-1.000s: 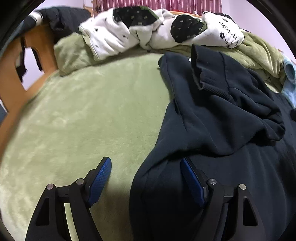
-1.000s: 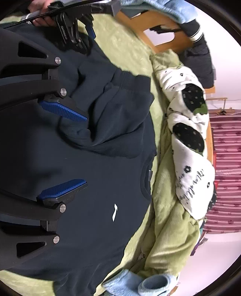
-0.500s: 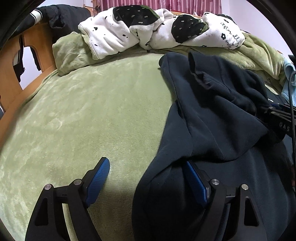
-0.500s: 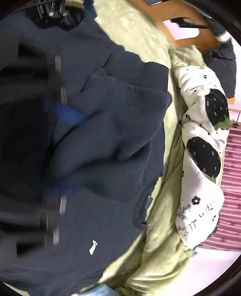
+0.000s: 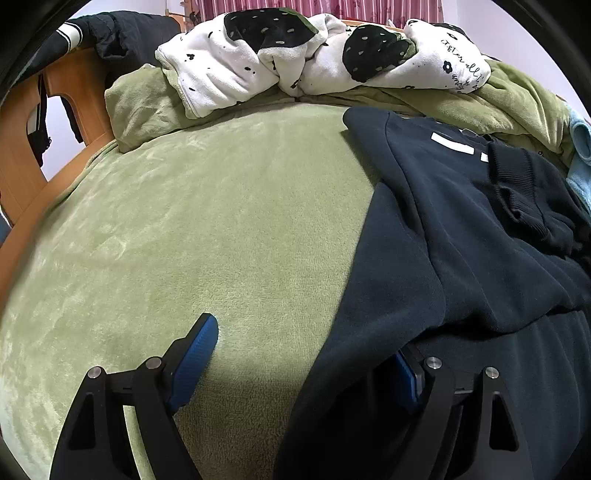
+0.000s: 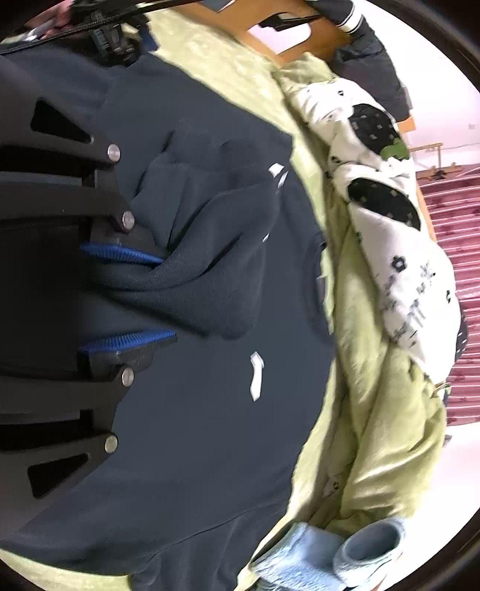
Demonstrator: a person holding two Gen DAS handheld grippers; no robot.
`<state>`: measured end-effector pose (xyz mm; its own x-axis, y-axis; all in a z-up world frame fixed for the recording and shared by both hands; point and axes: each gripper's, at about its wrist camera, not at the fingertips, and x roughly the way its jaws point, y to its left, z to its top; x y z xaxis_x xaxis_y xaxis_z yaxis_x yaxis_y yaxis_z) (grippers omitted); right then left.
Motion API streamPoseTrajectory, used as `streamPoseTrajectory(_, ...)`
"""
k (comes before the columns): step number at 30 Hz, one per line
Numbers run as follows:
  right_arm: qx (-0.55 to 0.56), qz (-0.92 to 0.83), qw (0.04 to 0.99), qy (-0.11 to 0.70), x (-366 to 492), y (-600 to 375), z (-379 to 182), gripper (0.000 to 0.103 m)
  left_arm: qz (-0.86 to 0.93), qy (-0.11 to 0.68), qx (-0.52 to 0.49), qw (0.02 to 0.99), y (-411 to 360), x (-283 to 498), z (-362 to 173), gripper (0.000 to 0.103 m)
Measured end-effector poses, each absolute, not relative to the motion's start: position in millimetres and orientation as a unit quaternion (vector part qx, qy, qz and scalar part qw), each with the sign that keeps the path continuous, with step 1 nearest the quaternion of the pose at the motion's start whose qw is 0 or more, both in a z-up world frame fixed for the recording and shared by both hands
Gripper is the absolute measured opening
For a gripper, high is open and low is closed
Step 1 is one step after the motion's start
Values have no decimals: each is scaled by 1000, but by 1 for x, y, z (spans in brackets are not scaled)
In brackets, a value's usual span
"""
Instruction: Fold small clothes
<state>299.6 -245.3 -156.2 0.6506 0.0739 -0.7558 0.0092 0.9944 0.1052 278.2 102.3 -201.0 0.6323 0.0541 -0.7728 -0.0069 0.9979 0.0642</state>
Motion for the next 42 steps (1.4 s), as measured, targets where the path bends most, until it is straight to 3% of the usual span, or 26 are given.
streamPoseTrajectory(11, -23, 85, 937, 339, 274, -188, -117, 71, 16, 429, 26, 903, 102, 278, -201, 84)
streamPoseTrajectory(21, -95, 86, 894, 430, 331, -121, -193, 73, 13, 431, 18, 902, 104, 278, -202, 84)
streamPoseTrajectory(22, -86, 83, 897, 425, 333, -122, -193, 71, 13, 431, 18, 902, 104, 278, -203, 84)
streamPoseTrajectory(25, -82, 63, 906, 411, 335, -127, -186, 20, 13, 430, 17, 902, 104, 278, -203, 85)
streamPoseTrajectory(34, 8, -14, 946, 323, 300, -234, -118, 17, 16, 430, 21, 902, 103, 278, -203, 85)
streamPoseTrajectory(42, 80, -110, 929, 345, 261, -336, -111, 20, 20, 428, 25, 903, 101, 278, -203, 85)
